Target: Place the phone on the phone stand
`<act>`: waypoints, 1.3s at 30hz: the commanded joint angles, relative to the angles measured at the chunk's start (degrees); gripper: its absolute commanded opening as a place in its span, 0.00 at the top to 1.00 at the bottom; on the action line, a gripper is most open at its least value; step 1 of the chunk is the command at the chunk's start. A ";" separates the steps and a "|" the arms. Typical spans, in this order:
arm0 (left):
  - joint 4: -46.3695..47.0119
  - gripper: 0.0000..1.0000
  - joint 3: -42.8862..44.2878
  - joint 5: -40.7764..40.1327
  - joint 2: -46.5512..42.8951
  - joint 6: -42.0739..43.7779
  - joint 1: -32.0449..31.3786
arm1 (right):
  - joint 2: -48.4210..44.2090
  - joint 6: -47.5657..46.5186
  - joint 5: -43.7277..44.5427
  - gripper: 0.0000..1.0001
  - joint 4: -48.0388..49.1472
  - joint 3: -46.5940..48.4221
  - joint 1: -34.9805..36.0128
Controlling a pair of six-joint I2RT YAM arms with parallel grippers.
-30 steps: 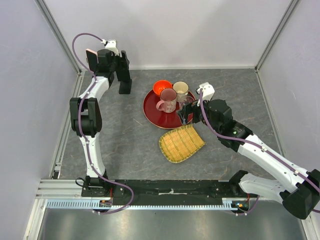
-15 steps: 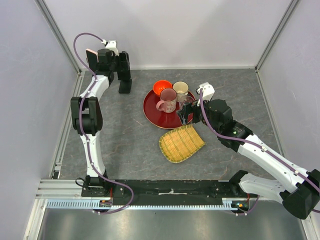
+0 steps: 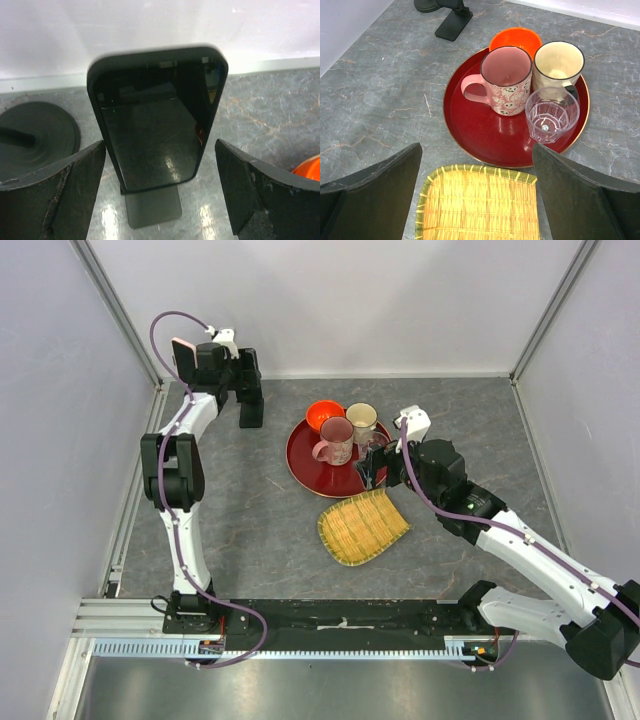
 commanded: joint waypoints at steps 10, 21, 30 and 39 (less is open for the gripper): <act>5.84 0.04 -15.54 1.75 -21.46 -0.95 1.19 | -1.96 1.02 -2.02 0.02 5.14 -1.47 -0.33; 3.57 0.83 -16.88 -2.20 -23.60 -13.43 10.50 | -3.89 0.67 -1.93 0.02 4.88 -2.00 -0.50; -3.10 0.98 -10.31 -7.04 -17.55 -14.75 11.38 | -4.51 0.58 -1.41 0.02 4.26 -2.00 -0.68; -8.12 0.98 -2.81 -6.95 -11.91 -16.60 11.38 | -4.42 0.49 -1.06 0.02 3.91 -2.00 -0.77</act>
